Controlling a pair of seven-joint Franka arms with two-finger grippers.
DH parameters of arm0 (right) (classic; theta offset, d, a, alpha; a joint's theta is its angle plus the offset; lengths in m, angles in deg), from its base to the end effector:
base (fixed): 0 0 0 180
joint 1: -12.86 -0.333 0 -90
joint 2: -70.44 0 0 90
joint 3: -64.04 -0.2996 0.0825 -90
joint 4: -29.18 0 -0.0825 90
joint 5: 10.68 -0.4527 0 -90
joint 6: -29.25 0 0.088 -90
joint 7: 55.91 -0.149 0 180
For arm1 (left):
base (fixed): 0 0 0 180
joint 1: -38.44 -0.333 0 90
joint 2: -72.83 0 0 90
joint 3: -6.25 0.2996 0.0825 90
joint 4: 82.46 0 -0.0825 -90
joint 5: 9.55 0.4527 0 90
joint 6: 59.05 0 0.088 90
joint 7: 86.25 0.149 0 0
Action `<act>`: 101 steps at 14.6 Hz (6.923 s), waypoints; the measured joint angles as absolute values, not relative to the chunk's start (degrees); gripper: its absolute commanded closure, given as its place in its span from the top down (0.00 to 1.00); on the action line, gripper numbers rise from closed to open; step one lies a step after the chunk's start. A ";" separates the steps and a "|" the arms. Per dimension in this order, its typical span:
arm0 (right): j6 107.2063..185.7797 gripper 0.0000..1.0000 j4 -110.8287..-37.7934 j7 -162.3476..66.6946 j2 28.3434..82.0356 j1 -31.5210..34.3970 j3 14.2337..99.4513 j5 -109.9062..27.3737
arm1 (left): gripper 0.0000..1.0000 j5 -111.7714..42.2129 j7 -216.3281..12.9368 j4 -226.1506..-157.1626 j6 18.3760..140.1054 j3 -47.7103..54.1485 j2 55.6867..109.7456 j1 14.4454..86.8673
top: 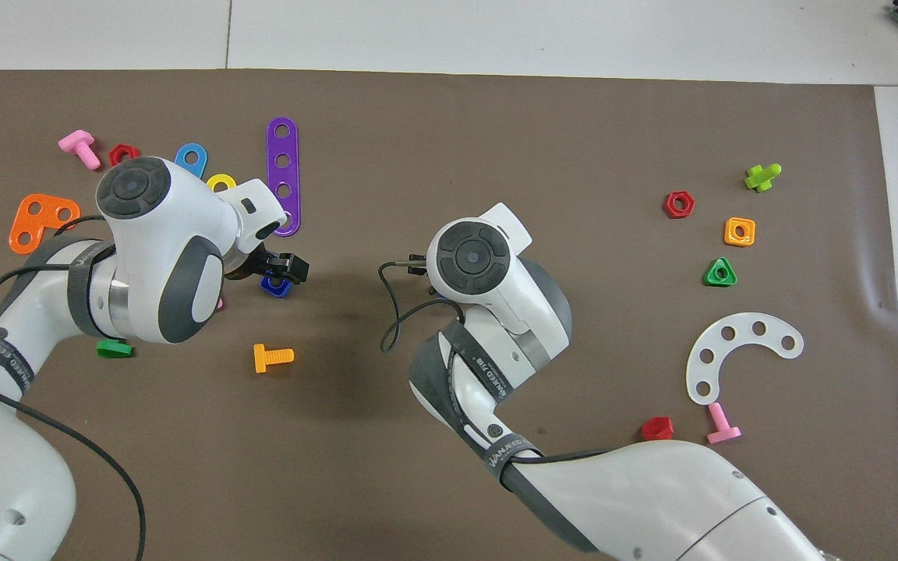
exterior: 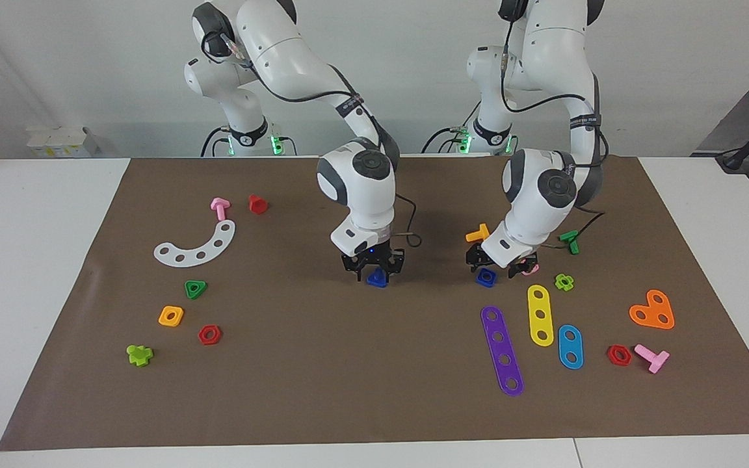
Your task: Unscrew and place screws in storage area
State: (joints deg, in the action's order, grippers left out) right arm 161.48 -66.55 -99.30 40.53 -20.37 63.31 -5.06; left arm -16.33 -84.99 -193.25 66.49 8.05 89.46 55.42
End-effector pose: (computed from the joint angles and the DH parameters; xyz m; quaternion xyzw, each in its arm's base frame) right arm 0.6181 0.4096 0.2171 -0.9964 0.0523 -0.0668 0.0086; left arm 0.6327 -0.1802 0.2355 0.9930 -0.1085 -0.0213 0.0408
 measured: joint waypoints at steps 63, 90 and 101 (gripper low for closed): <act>163.21 0.66 -83.87 -59.99 53.14 9.89 64.16 -12.53 | 1.00 -8.96 -86.31 -176.16 31.22 2.05 71.31 39.15; 114.61 1.00 -58.33 -61.94 72.03 12.32 67.21 -9.48 | 1.00 -8.96 -86.33 -179.13 34.70 1.92 68.66 38.91; 114.58 1.00 -59.91 -61.94 72.31 11.83 66.77 -9.48 | 1.00 -8.96 -86.33 -179.14 34.57 2.08 68.66 38.86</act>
